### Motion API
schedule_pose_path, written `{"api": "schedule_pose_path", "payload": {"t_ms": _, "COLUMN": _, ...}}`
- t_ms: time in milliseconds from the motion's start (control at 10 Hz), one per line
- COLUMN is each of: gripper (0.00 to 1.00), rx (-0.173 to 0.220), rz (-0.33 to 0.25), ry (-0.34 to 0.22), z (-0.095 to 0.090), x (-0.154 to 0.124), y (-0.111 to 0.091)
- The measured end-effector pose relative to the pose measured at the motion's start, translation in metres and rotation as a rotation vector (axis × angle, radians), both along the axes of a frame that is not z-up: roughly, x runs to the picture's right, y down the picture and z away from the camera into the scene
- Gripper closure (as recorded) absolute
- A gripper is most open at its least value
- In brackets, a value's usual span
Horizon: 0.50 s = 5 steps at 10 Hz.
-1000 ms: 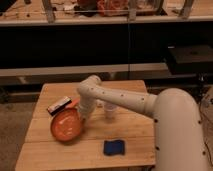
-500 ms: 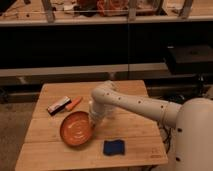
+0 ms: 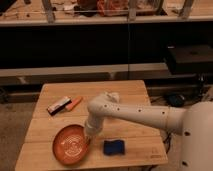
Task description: Drag the ceramic bowl in a circle
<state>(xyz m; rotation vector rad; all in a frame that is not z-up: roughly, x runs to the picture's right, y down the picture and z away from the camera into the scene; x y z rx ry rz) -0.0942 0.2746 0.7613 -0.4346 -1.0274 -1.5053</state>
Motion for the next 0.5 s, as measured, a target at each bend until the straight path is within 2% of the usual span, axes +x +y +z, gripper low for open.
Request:
{"api": "schedule_pose_path", "payload": {"t_ms": 200, "gripper": 1.0, "rx": 0.001, "rz": -0.018, "ry": -0.033, "z": -0.009, "x": -0.017, "y": 0.002}}
{"api": "schedule_pose_path", "payload": {"t_ms": 500, "gripper": 1.0, "rx": 0.032, "rz": -0.086, "ry": -0.117, "z": -0.012, "x": -0.056, "y": -0.006}}
